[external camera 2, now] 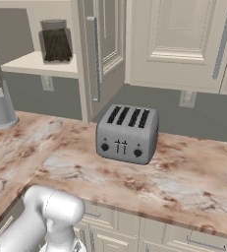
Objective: Pick the jar and candle from the dining table and place them in the open cabinet. Close the cabinet after placing the objects.
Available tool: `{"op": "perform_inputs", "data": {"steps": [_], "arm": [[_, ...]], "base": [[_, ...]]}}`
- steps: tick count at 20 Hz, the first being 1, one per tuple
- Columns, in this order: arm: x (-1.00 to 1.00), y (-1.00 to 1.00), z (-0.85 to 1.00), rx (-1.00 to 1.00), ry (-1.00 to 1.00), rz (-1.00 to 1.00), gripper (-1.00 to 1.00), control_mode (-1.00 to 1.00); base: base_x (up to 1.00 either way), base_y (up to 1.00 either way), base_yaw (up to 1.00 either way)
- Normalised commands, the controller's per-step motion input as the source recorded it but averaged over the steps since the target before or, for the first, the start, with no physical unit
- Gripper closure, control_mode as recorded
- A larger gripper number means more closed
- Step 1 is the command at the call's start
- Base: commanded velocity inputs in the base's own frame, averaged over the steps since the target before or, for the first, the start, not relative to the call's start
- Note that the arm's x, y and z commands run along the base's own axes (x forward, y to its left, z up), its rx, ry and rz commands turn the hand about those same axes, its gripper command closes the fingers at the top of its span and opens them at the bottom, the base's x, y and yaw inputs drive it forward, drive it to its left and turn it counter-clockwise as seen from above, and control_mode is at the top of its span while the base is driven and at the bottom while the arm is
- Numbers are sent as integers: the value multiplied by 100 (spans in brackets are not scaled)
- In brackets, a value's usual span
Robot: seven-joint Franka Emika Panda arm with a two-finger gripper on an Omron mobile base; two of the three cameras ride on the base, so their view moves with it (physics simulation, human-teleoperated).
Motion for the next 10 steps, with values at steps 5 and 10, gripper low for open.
{"op": "perform_inputs", "data": {"steps": [5, 10], "arm": [[43, -32, 0, 0, 0, -4, -100, -100], [48, -24, 0, 0, 0, -1, -100, -100]], "base": [[0, 0, 0], [0, 0, 0]]}}
